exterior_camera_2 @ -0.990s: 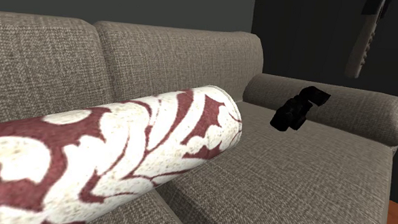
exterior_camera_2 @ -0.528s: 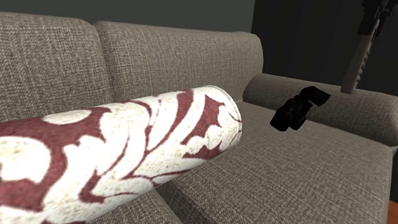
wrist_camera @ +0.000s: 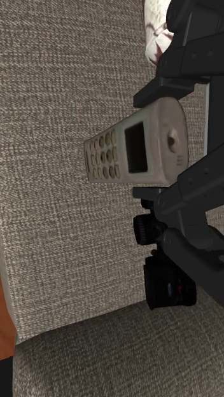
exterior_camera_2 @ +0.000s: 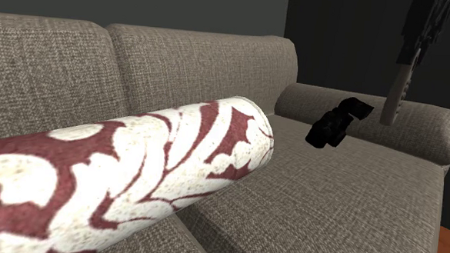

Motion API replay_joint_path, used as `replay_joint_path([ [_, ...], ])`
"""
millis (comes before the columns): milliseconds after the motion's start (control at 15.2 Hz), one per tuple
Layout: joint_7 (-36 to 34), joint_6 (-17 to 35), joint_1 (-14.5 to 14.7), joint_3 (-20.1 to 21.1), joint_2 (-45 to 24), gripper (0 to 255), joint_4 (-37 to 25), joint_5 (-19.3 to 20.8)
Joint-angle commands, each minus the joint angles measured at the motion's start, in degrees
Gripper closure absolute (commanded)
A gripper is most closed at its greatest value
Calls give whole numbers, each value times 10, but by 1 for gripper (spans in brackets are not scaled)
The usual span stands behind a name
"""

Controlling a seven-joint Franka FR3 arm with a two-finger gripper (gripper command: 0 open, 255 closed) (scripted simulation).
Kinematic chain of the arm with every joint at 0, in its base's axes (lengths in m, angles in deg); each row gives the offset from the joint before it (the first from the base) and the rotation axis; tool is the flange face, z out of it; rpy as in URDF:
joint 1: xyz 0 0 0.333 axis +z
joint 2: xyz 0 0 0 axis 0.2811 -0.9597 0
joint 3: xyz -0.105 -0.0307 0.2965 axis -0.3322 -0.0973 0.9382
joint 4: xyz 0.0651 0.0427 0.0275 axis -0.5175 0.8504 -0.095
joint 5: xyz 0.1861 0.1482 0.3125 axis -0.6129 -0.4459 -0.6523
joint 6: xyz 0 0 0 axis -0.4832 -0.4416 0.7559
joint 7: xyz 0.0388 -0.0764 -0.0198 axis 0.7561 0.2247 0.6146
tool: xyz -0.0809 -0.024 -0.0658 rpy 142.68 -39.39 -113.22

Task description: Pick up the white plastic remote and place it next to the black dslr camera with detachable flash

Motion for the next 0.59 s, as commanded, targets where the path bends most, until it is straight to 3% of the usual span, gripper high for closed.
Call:
replay_joint_path([
  [0, 0, 17, 0, 0, 1, 255, 17, 0],
  [528, 5, 79, 0, -1, -11, 255, 68, -3],
])
